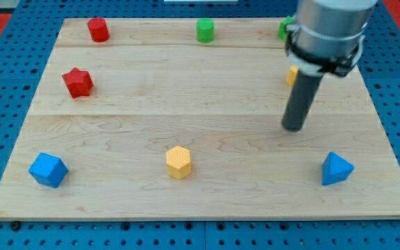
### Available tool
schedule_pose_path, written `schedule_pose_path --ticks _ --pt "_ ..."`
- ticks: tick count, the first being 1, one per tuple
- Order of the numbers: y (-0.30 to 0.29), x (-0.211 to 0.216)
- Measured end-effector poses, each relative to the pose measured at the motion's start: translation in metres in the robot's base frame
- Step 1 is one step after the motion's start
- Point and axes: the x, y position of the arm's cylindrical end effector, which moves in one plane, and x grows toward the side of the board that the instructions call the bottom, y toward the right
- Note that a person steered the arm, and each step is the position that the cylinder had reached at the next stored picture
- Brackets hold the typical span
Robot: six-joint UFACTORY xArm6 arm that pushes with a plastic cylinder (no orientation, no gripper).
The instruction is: Move the yellow heart vertically below the green circle
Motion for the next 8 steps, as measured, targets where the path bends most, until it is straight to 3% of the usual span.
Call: schedule_pose_path --ticks 1,2,3,6,7,8 --pt "0.058 -0.063" --pt "0.048 -0.114" --pt "-0.003 -0.111" --pt "0.023 -0.095" --pt "0.0 -0.084" --pt "-0.07 -0.097"
